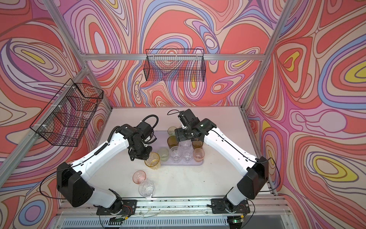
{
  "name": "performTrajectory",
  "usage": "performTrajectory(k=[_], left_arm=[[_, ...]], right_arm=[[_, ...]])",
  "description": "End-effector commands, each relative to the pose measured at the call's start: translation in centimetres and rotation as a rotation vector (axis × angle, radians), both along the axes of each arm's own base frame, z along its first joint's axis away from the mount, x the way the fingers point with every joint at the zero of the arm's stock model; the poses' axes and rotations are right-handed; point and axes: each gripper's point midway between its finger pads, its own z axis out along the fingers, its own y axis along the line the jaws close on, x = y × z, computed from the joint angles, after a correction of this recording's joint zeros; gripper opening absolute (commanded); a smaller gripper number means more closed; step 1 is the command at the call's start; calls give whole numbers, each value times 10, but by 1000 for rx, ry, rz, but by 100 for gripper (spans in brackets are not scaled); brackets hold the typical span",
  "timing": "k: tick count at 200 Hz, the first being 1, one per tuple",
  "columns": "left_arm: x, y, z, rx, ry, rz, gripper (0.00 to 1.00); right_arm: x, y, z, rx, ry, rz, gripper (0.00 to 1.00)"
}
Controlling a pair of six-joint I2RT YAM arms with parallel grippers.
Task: Place the glasses into the tray
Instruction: Pick up the glass from the bottom-center of the table, then place the glass on the tray.
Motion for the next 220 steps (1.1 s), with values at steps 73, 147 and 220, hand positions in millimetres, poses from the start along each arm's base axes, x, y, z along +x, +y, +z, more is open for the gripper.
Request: performTrajectory(k=[73, 147, 220], left_arm=[[4, 10, 20, 87, 6, -45, 0], [32, 12, 40, 118, -40, -59, 0], [69, 10, 45, 109, -79, -27, 0]], right_arm=[[-4, -9, 7, -5, -18, -6, 83], [-5, -8, 7, 3, -22, -2, 83], [-5, -9, 6, -4, -24, 4, 83]])
